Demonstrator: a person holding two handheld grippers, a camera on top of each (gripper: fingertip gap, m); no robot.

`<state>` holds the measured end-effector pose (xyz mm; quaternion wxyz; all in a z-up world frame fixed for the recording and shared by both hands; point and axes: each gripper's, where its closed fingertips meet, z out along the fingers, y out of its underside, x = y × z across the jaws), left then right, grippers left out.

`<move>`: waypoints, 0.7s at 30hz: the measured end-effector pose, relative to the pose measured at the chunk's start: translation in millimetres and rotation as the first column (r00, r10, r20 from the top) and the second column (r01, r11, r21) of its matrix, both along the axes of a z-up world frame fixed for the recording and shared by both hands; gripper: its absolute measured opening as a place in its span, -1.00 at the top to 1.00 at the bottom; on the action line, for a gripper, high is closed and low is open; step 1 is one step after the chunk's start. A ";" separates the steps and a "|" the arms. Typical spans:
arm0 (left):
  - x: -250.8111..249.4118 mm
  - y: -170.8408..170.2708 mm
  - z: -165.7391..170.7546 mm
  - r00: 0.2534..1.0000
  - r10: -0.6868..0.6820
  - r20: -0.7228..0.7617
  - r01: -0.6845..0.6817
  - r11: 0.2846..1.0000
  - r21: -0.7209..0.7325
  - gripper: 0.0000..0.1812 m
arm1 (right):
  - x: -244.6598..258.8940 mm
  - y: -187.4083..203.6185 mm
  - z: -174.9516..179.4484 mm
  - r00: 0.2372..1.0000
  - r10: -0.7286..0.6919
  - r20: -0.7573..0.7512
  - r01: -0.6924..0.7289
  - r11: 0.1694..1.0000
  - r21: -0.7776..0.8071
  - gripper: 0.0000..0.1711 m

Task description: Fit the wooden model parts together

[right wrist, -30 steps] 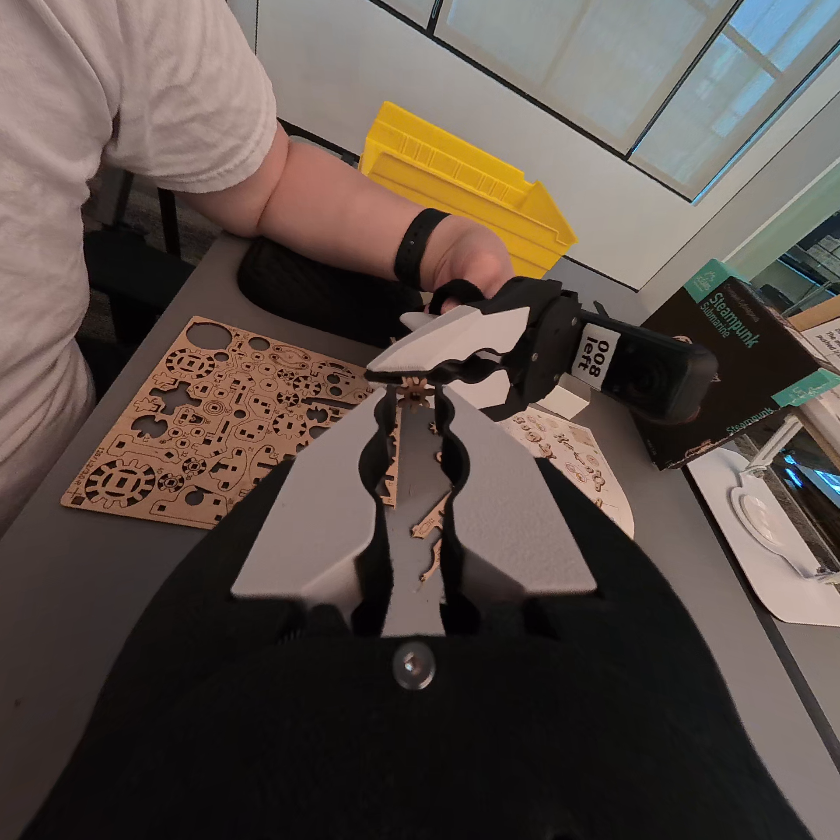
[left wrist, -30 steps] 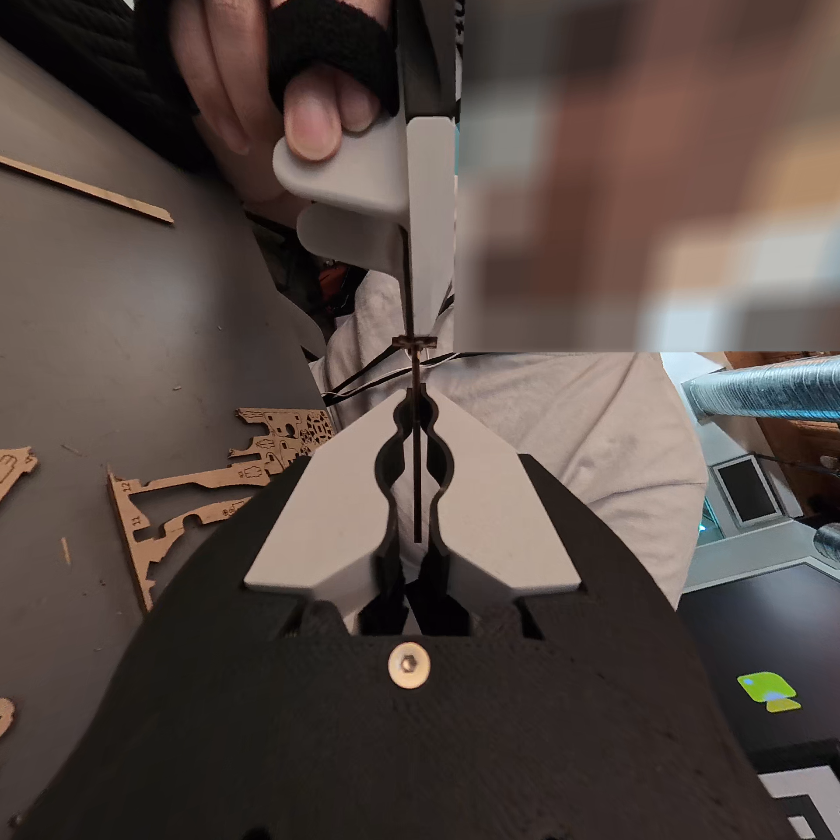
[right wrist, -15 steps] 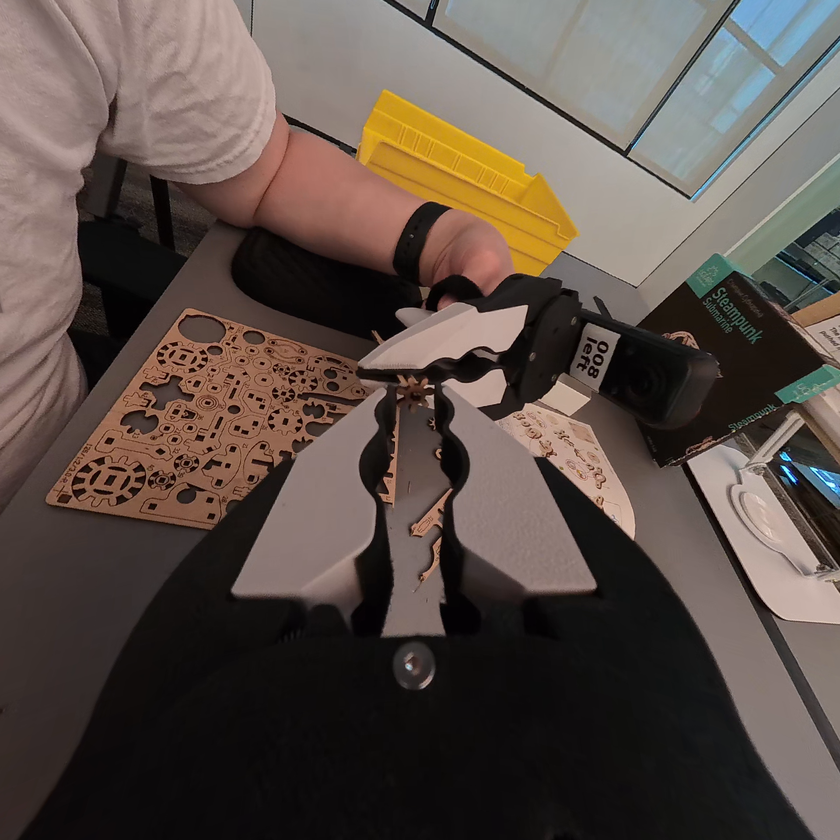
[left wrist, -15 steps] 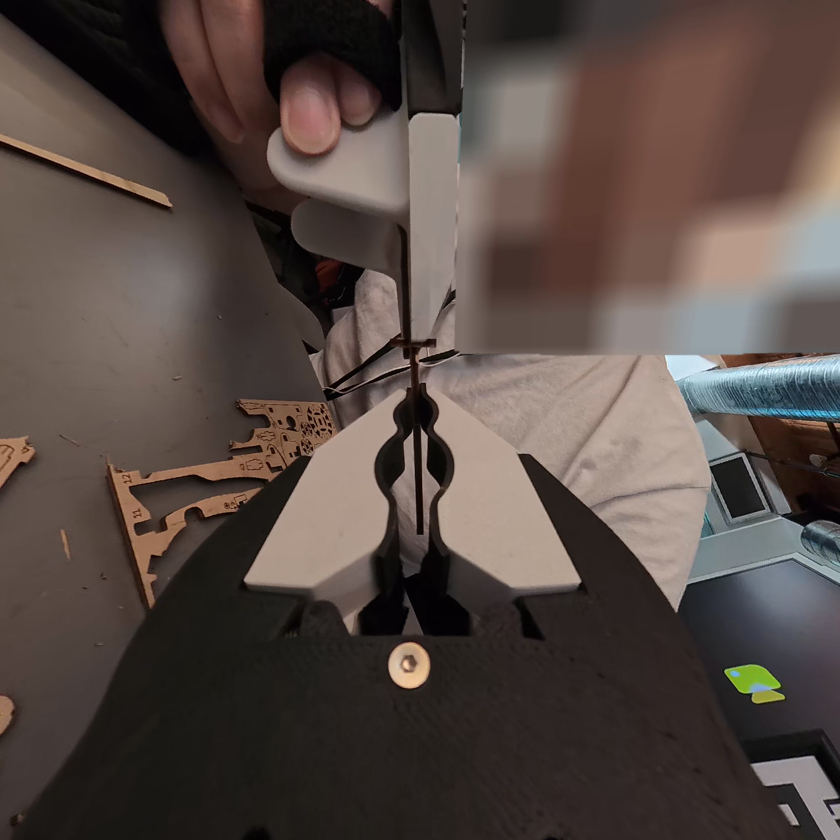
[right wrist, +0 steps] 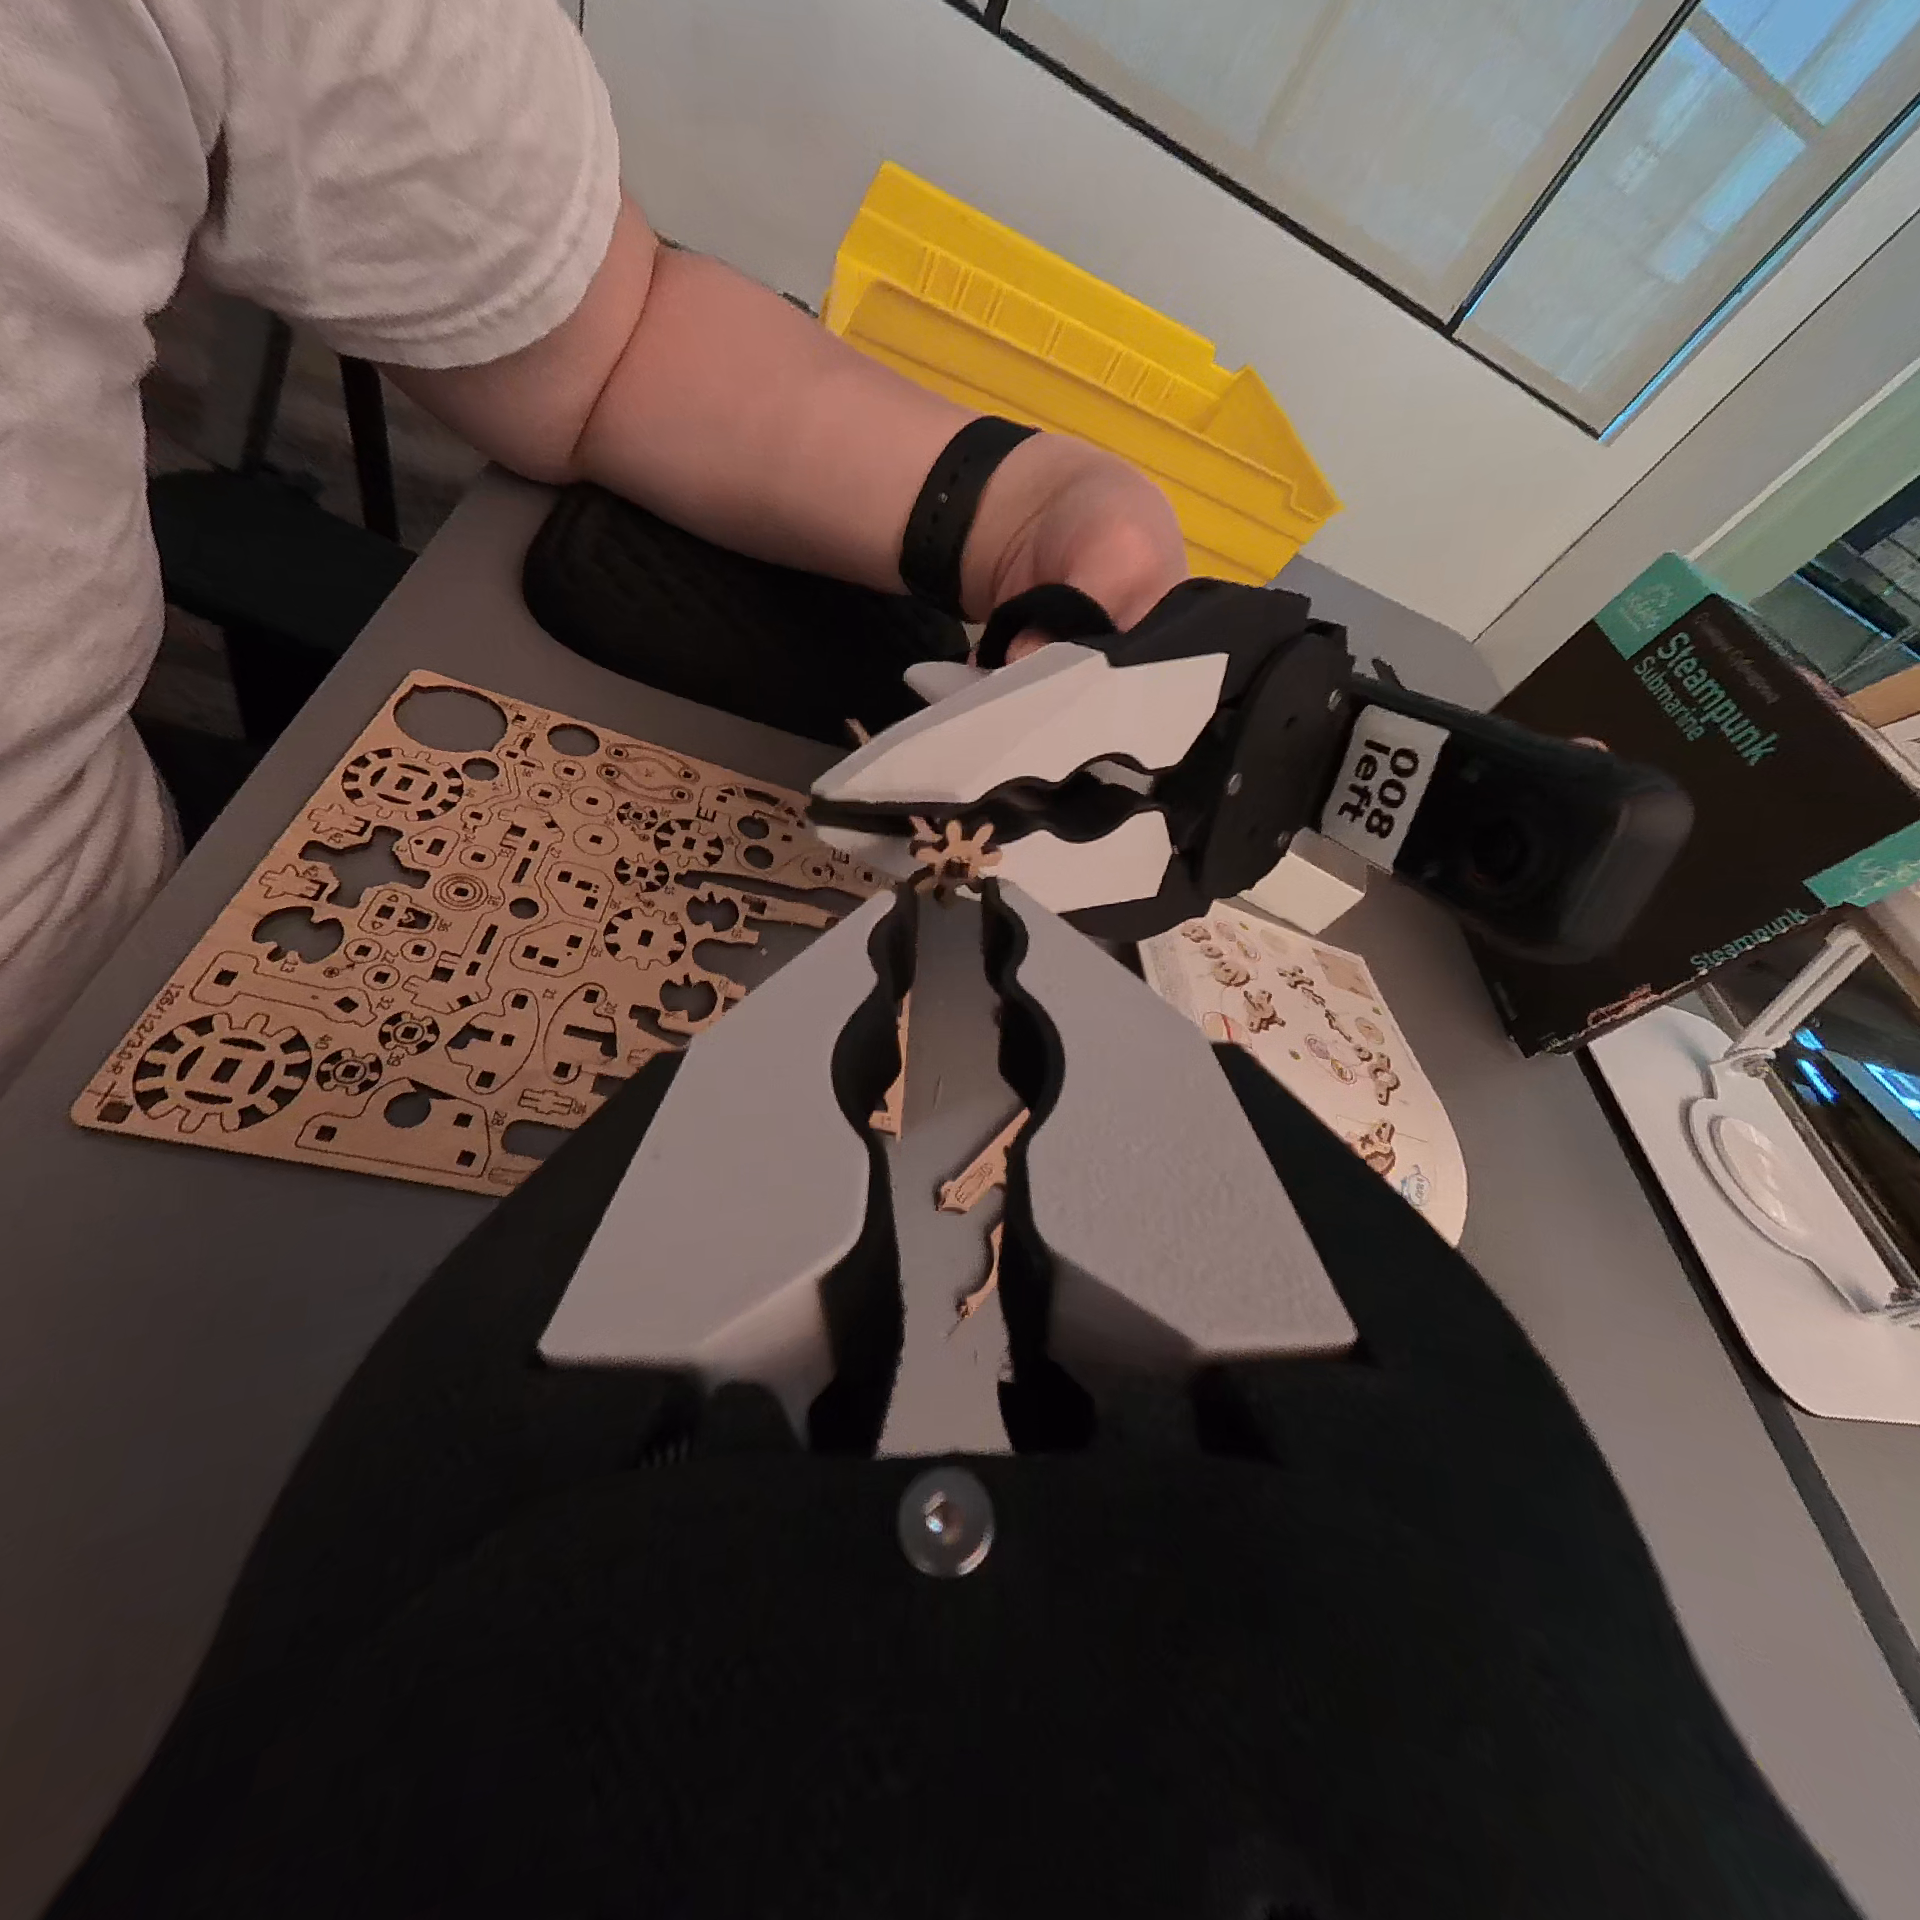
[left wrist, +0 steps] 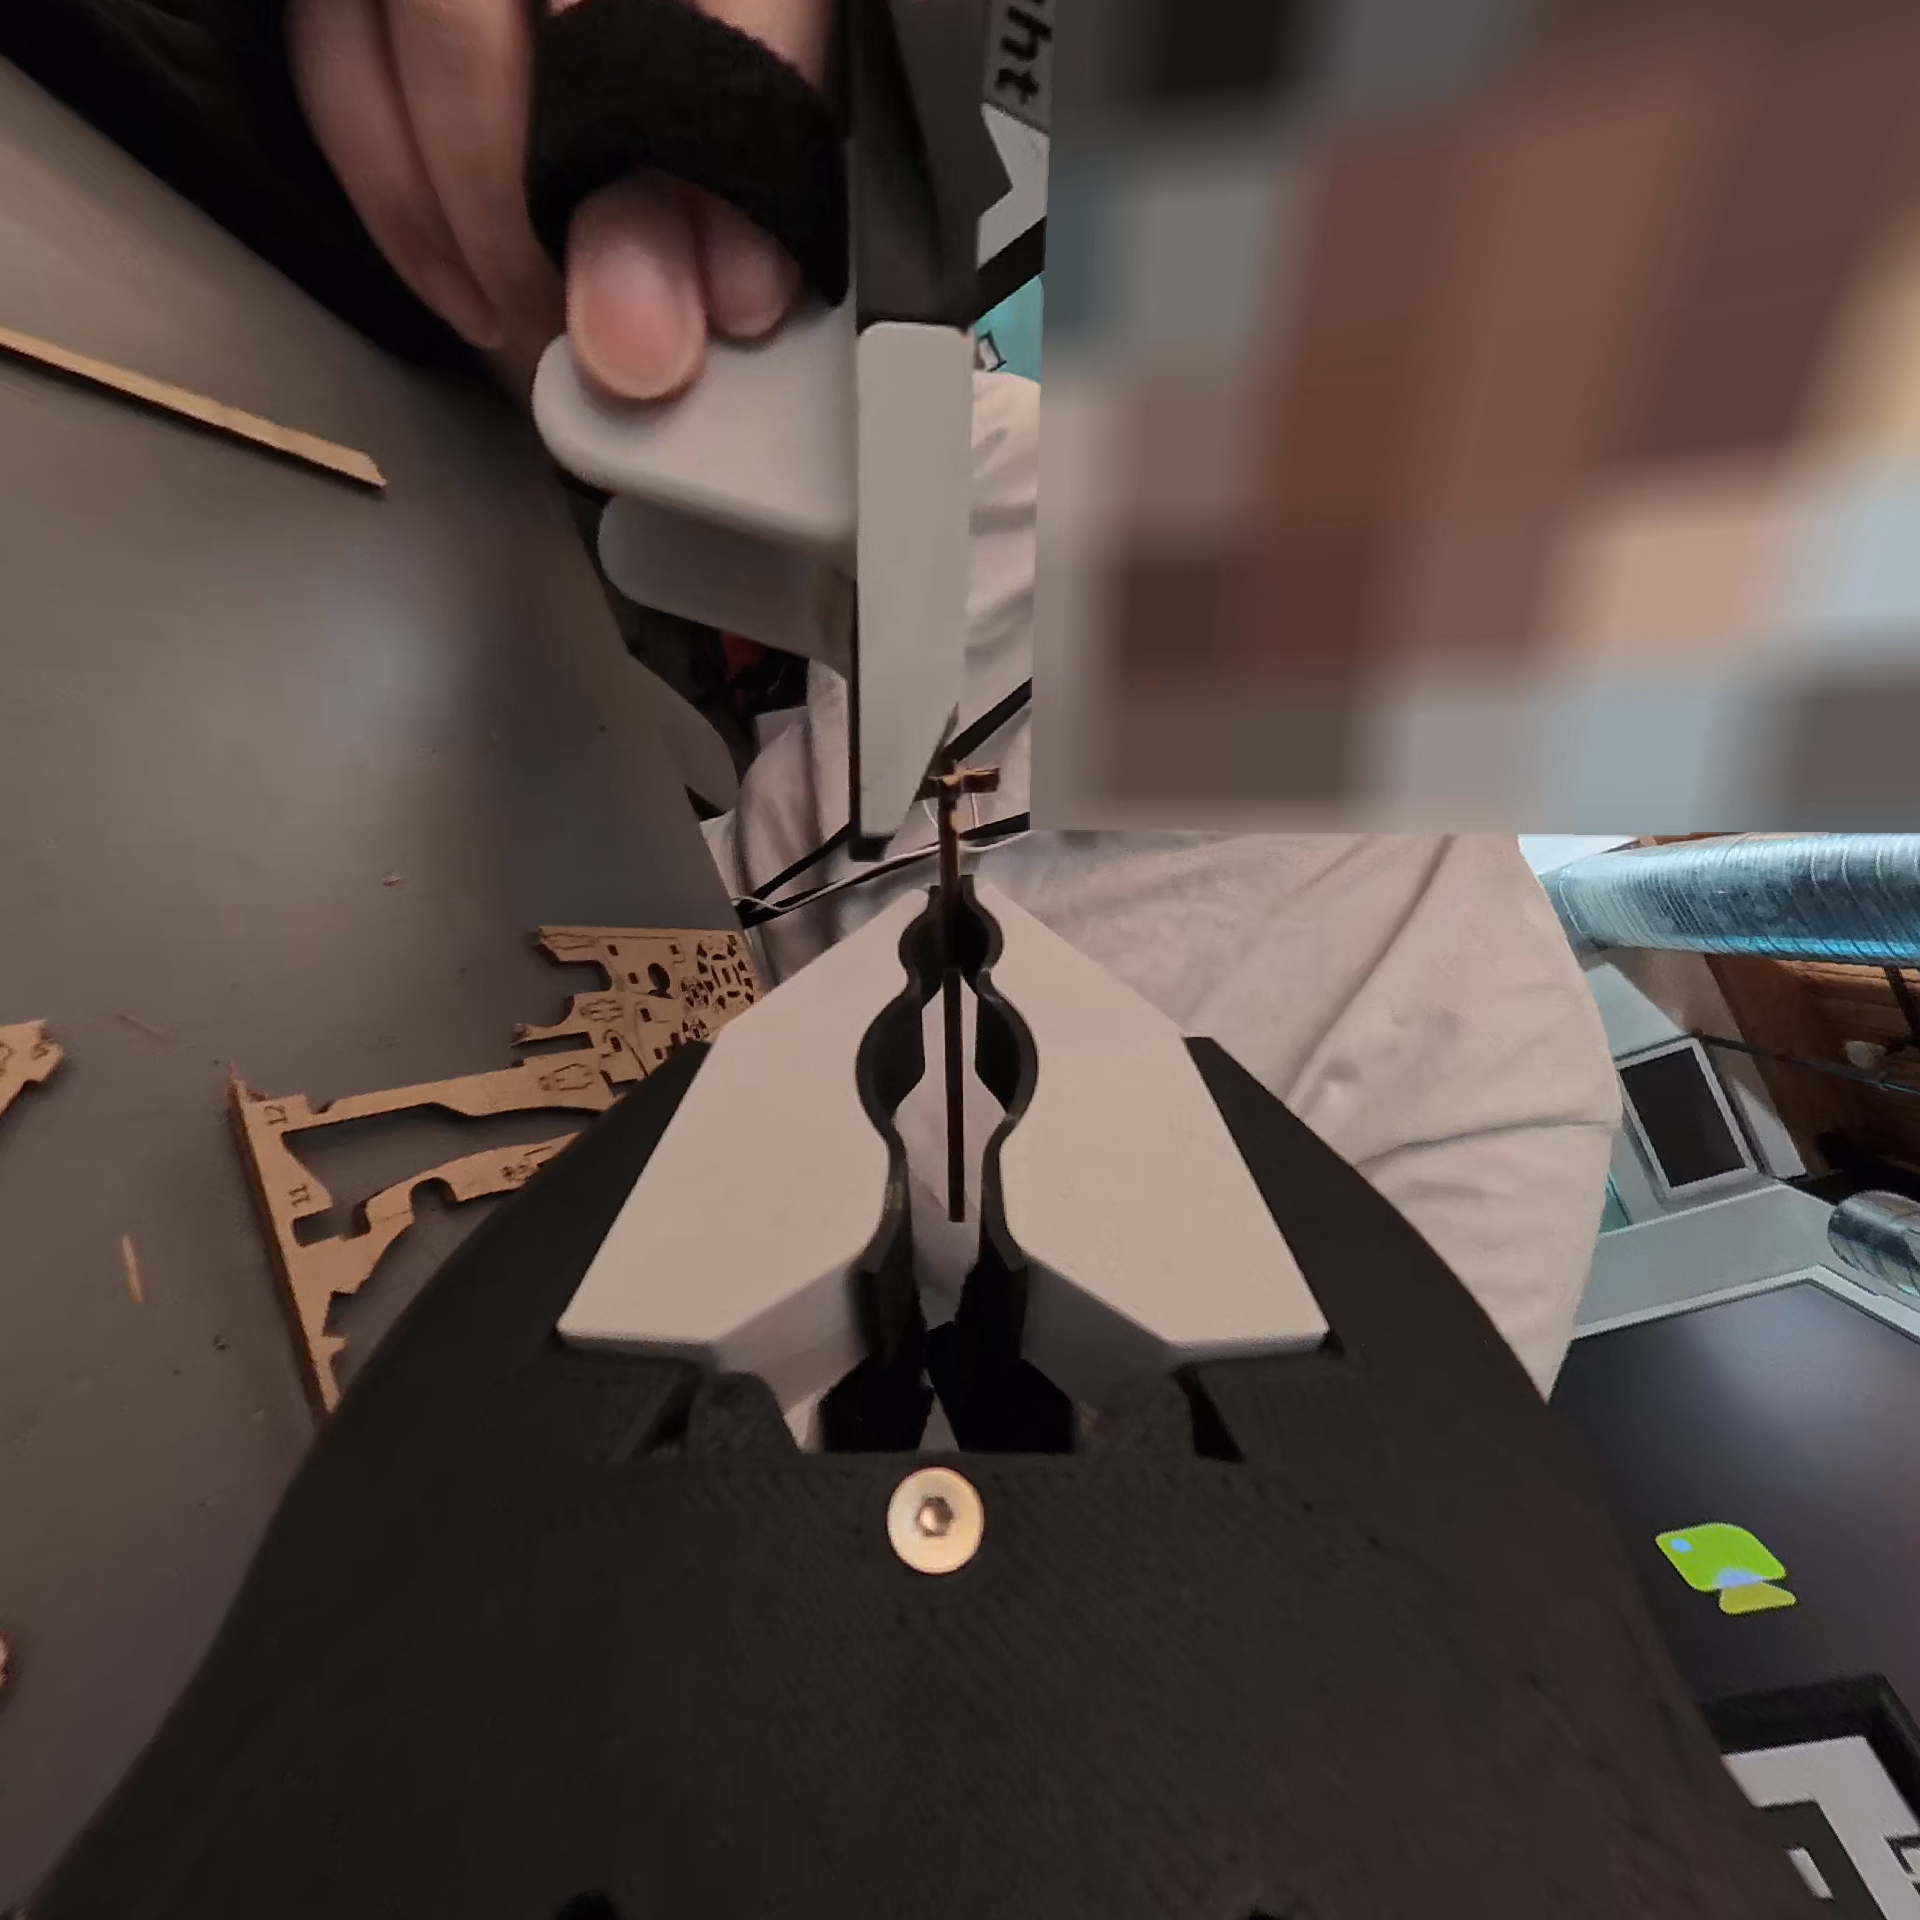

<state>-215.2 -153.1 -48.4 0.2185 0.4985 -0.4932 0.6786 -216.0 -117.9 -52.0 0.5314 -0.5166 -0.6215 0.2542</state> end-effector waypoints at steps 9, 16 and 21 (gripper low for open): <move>11.4 11.0 3.6 0.996 0.094 -0.001 -0.094 0.995 -0.021 1.00 | 8.9 9.1 4.0 0.993 0.034 -0.115 -0.052 0.986 -0.159 0.84; 20.8 23.8 0.2 0.984 0.178 -0.014 -0.178 0.984 -0.023 1.00 | 21.3 20.9 7.2 0.989 0.018 -0.144 -0.044 0.983 -0.181 0.73; 42.1 43.0 -21.7 0.931 0.363 -0.048 -0.352 0.923 0.158 1.00 | 42.5 36.3 3.7 0.994 -0.011 -0.107 -0.008 0.984 -0.180 0.64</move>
